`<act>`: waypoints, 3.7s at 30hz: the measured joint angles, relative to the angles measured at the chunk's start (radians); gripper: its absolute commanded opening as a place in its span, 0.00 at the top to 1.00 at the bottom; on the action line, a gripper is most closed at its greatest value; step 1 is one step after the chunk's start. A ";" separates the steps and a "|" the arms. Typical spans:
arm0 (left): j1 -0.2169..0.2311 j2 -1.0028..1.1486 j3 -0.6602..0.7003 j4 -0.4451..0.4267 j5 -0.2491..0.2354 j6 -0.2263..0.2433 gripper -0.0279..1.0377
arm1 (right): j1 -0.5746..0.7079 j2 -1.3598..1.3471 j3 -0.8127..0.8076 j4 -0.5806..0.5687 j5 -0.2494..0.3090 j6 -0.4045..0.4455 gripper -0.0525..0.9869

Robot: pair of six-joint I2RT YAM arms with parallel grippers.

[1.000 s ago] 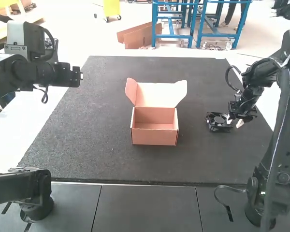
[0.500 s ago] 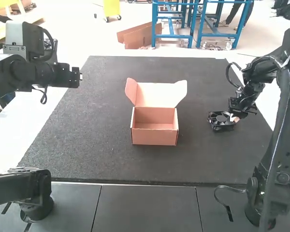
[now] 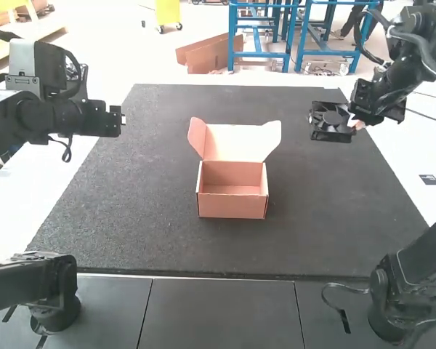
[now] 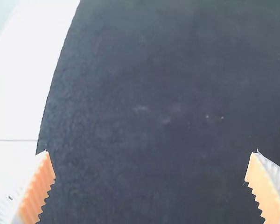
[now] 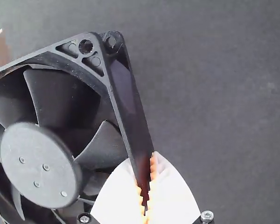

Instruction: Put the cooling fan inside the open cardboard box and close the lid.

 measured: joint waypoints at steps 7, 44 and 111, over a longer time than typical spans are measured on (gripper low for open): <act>0.000 -0.030 -0.035 0.014 0.008 0.005 0.07 | 0.208 -0.097 0.000 -0.093 -0.012 0.186 0.95; 0.000 -0.113 -0.058 -0.009 0.019 0.009 0.07 | 0.609 0.322 0.000 0.153 0.008 0.493 0.95; -0.190 0.416 0.005 0.416 0.081 -0.033 0.07 | 0.359 0.117 -0.232 0.726 0.137 -0.103 0.07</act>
